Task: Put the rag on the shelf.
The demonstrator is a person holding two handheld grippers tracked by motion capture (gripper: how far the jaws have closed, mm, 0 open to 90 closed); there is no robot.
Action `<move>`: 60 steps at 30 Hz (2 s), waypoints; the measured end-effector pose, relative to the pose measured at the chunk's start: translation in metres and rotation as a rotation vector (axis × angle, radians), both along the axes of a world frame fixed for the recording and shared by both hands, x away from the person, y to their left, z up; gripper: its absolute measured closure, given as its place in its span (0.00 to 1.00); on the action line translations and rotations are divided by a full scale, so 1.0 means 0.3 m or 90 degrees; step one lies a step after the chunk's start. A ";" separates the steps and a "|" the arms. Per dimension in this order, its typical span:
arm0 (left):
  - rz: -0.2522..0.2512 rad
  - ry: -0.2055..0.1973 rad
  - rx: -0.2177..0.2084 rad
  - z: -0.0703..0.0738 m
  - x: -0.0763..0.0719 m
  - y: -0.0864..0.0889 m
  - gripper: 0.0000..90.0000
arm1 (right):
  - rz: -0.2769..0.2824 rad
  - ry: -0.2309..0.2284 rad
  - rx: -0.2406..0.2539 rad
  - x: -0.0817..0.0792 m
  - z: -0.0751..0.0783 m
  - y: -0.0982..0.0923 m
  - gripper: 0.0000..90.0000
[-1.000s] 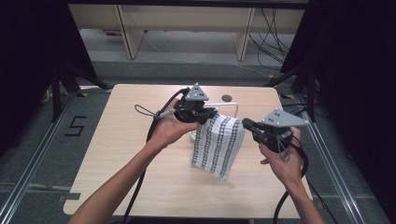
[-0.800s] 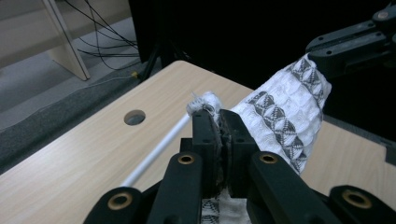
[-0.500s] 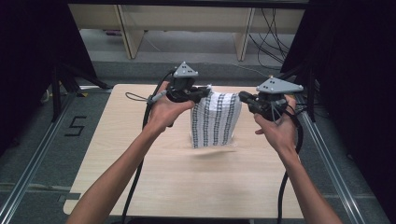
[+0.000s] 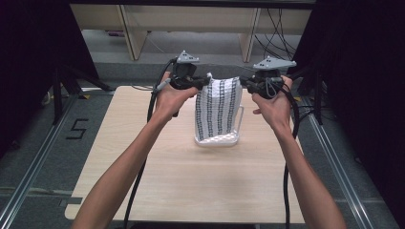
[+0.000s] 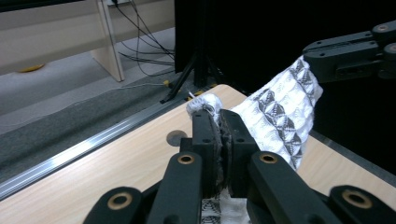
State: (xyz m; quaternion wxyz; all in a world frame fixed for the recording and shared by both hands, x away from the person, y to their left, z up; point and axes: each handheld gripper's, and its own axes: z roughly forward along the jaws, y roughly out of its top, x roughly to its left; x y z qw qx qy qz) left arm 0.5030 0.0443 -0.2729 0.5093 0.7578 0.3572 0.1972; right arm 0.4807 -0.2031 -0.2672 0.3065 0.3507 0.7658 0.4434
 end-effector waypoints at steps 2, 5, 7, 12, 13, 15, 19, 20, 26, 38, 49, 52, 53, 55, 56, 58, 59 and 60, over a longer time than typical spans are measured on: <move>0.000 0.004 -0.008 0.005 0.016 0.000 0.95 | -0.008 -0.004 -0.004 0.015 0.005 0.006 0.98; -0.002 0.006 -0.005 0.012 0.035 -0.005 0.95 | -0.019 -0.001 -0.003 0.044 0.015 0.004 0.98; 0.002 0.008 -0.010 0.013 0.048 -0.015 0.95 | -0.020 0.000 -0.007 0.051 0.017 0.002 0.98; 0.004 0.009 -0.021 0.013 0.084 -0.029 0.95 | -0.037 0.009 -0.008 0.089 0.019 -0.004 0.98; 0.007 0.014 -0.023 0.012 0.096 -0.030 0.95 | -0.039 0.013 -0.005 0.094 0.020 -0.004 0.98; 0.009 0.017 -0.022 0.013 0.101 -0.031 0.95 | -0.041 0.006 -0.004 0.101 0.021 -0.004 0.98; 0.020 0.023 -0.024 0.016 0.124 -0.028 0.95 | -0.051 0.026 0.002 0.133 0.024 0.007 0.98; 0.023 0.023 -0.024 0.015 0.131 -0.029 0.95 | -0.051 0.026 0.002 0.133 0.024 0.007 0.98; 0.036 0.040 -0.019 -0.005 0.176 -0.032 0.94 | -0.069 0.051 -0.010 0.204 -0.010 0.031 0.98; 0.052 0.067 0.008 -0.065 0.226 -0.033 0.93 | -0.085 0.083 -0.022 0.271 -0.075 0.057 0.98; 0.066 0.111 0.025 -0.152 0.254 -0.049 0.89 | -0.097 0.130 -0.034 0.302 -0.124 0.063 0.97; 0.064 0.122 0.040 -0.170 0.262 -0.051 0.87 | -0.107 0.152 -0.031 0.311 -0.150 0.065 0.96; 0.066 0.121 0.046 -0.174 0.263 -0.053 0.84 | -0.106 0.167 -0.031 0.318 -0.170 0.063 0.94; 0.064 0.130 0.057 -0.180 0.266 -0.055 0.80 | -0.113 0.173 -0.032 0.319 -0.180 0.065 0.93; 0.066 0.134 0.062 -0.182 0.268 -0.055 0.72 | -0.120 0.184 -0.032 0.326 -0.194 0.061 0.86; 0.088 0.140 0.068 -0.186 0.274 -0.047 0.63 | -0.122 0.192 -0.025 0.330 -0.204 0.057 0.84; 0.088 0.140 0.068 -0.186 0.274 -0.047 0.56 | -0.122 0.192 -0.025 0.330 -0.204 0.057 0.84; 0.099 0.145 0.068 -0.187 0.277 -0.044 0.56 | -0.120 0.189 -0.029 0.330 -0.206 0.053 0.84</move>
